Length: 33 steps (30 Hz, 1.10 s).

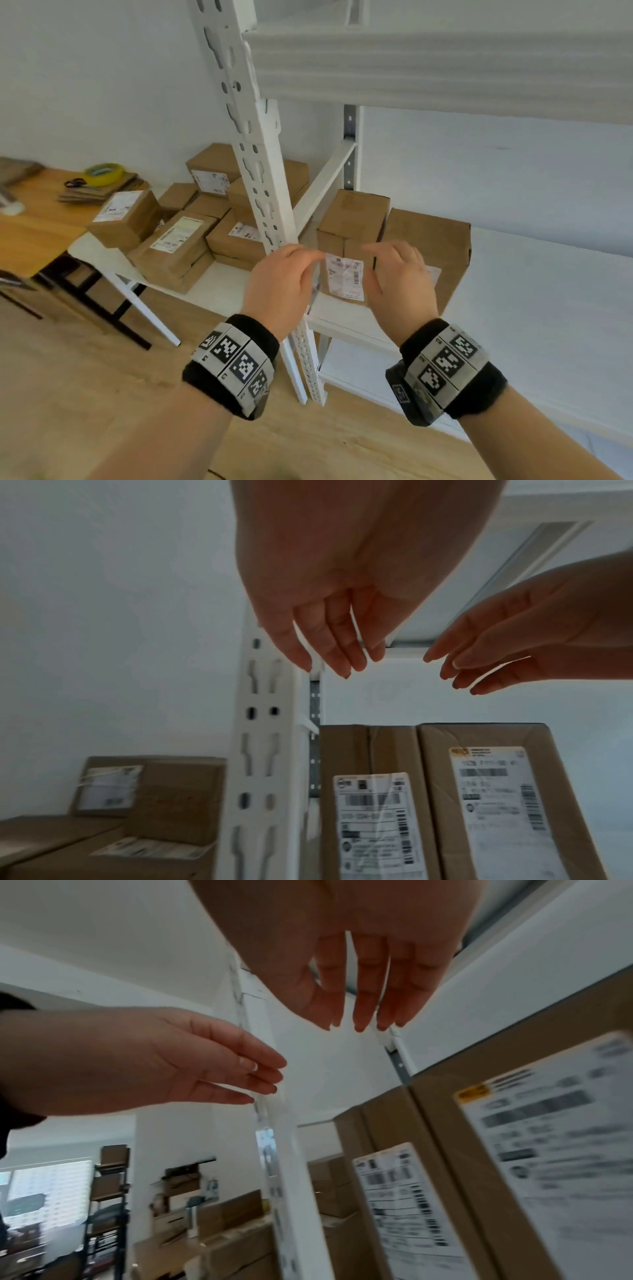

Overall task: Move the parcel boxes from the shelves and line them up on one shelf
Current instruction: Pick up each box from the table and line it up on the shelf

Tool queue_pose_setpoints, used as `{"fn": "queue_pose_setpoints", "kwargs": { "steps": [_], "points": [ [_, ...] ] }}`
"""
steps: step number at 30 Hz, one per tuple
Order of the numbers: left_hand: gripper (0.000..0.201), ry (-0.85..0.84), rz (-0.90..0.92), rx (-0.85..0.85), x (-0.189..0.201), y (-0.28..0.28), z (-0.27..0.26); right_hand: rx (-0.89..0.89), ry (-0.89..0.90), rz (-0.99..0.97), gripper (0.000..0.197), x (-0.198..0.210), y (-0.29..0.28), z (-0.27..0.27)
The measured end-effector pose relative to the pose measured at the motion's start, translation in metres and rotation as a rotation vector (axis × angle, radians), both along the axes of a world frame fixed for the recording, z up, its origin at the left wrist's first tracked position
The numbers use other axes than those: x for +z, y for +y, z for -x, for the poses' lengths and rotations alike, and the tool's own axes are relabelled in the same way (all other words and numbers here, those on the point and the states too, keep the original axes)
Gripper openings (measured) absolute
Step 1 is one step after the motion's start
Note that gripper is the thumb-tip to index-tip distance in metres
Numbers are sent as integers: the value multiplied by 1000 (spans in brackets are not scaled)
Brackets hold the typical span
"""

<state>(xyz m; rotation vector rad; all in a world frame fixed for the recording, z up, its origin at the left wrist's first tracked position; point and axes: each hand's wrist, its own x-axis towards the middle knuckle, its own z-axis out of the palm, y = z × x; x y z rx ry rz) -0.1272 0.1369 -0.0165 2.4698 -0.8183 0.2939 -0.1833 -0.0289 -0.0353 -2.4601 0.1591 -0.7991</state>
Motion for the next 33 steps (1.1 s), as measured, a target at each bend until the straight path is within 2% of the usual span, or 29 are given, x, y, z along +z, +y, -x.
{"fn": "queue_pose_setpoints", "kwargs": {
  "steps": [5,11,20,26,33],
  "points": [
    [27,13,-26,138,-5,60,-9,162,5,-27,18,-3,52,-15],
    [29,-15,-5,173,-4,136,-50,263,-16,-5,17,4,128,-53],
    [31,-36,-48,122,20,246,-144,113,72,-88,23,18,237,-138],
    [32,43,-45,67,18,259,-200,-29,205,-166,32,19,249,-181],
    [33,165,1,12,10,226,-264,-229,300,-373,62,7,223,-242]
  ]
}}
